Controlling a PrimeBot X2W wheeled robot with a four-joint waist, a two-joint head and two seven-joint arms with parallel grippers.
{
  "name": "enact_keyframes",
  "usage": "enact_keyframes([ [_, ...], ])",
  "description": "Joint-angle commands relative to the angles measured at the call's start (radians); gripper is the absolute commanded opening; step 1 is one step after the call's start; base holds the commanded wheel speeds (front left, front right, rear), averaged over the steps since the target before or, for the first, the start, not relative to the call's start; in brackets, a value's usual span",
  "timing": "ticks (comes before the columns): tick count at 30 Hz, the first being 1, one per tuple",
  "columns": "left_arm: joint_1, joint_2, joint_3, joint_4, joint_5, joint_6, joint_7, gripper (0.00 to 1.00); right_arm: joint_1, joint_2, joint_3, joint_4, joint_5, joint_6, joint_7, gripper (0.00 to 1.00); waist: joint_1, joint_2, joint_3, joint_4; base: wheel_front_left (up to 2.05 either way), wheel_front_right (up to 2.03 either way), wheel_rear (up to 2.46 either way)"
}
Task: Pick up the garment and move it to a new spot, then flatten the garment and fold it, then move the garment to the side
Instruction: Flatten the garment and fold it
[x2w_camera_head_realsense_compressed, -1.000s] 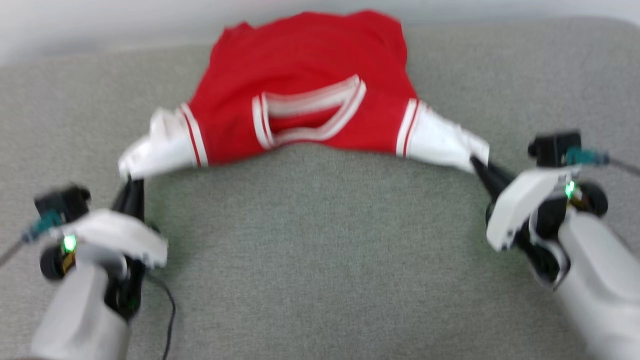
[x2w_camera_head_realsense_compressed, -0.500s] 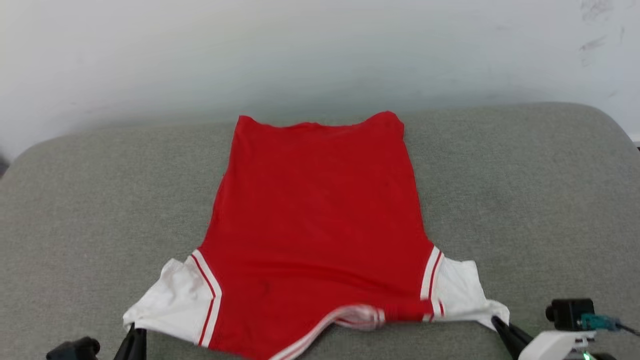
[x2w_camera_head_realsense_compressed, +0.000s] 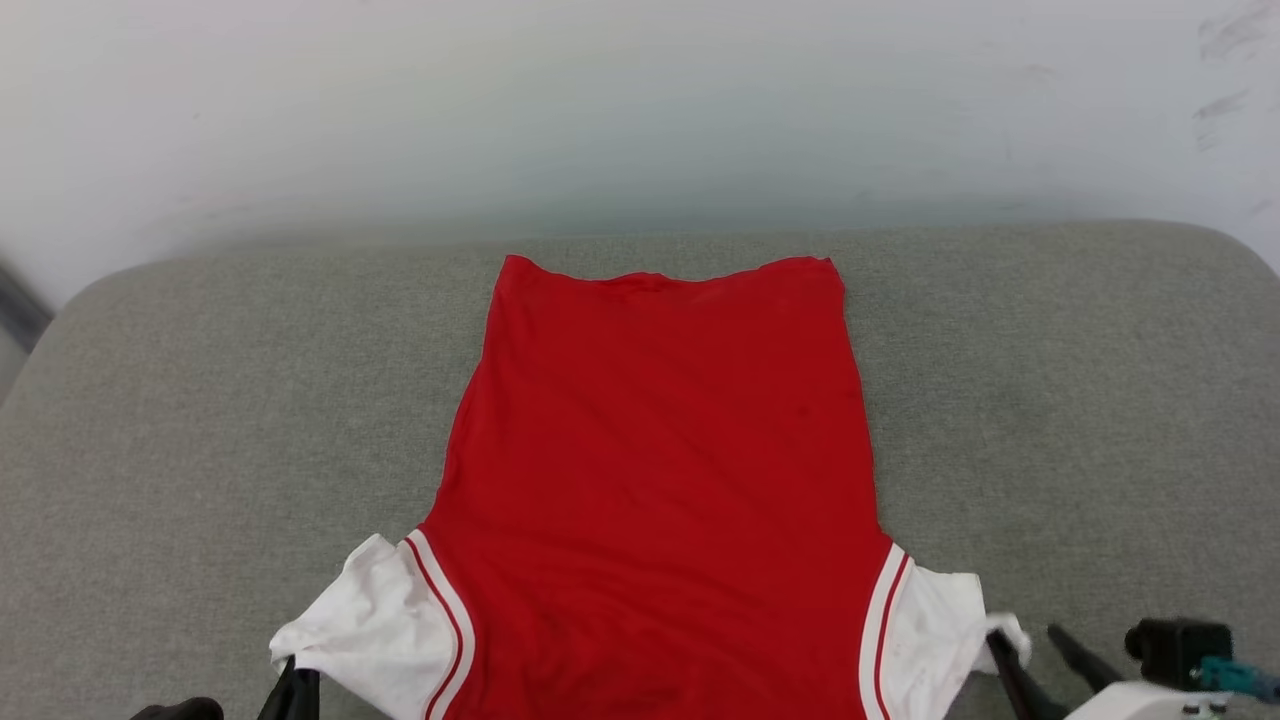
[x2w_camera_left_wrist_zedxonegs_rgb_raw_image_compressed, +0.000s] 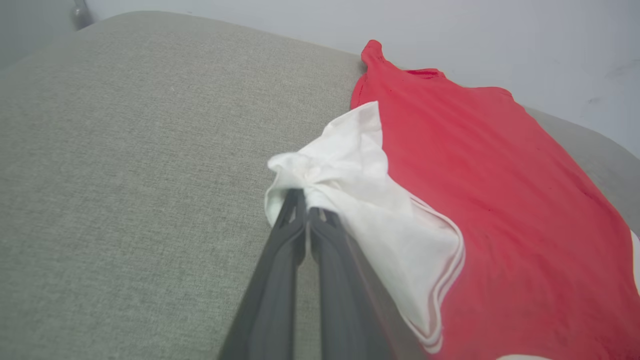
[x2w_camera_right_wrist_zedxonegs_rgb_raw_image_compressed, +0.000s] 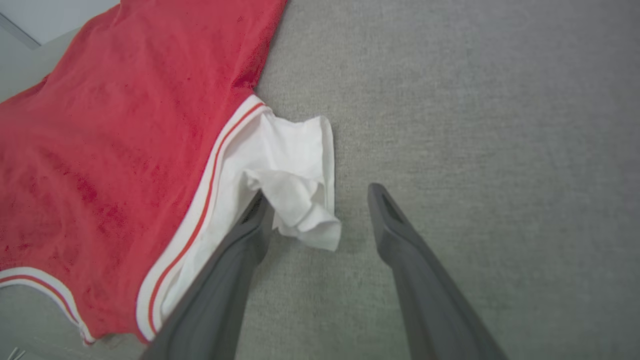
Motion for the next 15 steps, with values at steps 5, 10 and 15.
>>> enact_keyframes([
  [5,-0.040,0.001,-0.020,-0.077,0.042,0.023,-0.007,0.00,-0.140,0.031,-0.099,-0.065,-0.038,0.000,-0.023,1.00,0.0002,0.0000,0.051,0.023,0.00,0.00,0.00],
  [10,-0.098,0.000,-0.038,-0.127,0.069,0.014,-0.016,0.00,-0.349,0.026,-0.168,-0.016,-0.023,0.000,0.031,1.00,0.0002,0.0000,0.148,0.065,0.00,0.00,0.00],
  [15,-0.180,-0.018,-0.064,-0.146,0.088,-0.012,-0.034,0.00,-0.594,-0.020,-0.184,0.093,-0.007,0.000,0.144,1.00,0.0002,0.0000,0.257,0.130,0.00,0.00,0.00],
])
